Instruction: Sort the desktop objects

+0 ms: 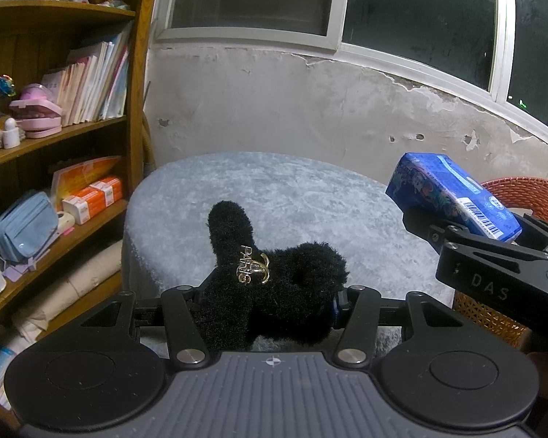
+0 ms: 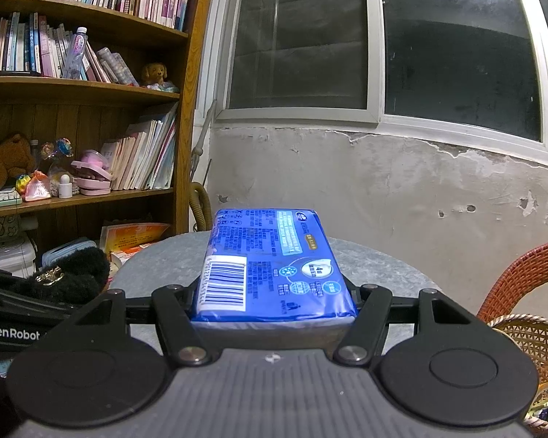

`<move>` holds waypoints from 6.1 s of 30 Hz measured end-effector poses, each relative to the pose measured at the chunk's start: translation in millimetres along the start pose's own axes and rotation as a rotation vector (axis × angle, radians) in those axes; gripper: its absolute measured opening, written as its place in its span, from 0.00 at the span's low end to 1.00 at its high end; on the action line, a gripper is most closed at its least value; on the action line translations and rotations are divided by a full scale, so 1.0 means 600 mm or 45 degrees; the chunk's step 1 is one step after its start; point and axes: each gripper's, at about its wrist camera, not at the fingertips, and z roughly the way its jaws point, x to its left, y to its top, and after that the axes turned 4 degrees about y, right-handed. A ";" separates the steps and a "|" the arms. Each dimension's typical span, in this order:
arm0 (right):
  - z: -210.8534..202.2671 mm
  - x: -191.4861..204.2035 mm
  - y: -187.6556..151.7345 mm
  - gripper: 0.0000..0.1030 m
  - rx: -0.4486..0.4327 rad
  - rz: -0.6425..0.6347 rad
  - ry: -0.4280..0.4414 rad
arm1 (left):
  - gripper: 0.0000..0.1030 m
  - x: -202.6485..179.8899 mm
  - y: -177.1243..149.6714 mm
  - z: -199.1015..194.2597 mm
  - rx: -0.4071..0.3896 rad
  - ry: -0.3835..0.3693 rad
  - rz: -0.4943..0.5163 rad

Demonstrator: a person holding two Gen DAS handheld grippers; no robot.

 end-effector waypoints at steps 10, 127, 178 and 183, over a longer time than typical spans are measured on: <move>0.000 0.000 0.000 0.59 0.001 -0.001 0.001 | 0.58 0.001 -0.001 0.001 0.004 0.004 -0.003; 0.018 -0.022 -0.023 0.59 0.131 0.071 -0.080 | 0.58 -0.014 -0.014 0.009 0.031 -0.104 0.019; 0.020 -0.026 -0.018 0.59 0.122 0.075 -0.063 | 0.58 -0.021 -0.021 0.035 0.146 -0.246 0.037; 0.019 -0.025 -0.016 0.59 0.119 0.077 -0.062 | 0.58 -0.021 -0.021 0.035 0.144 -0.246 0.037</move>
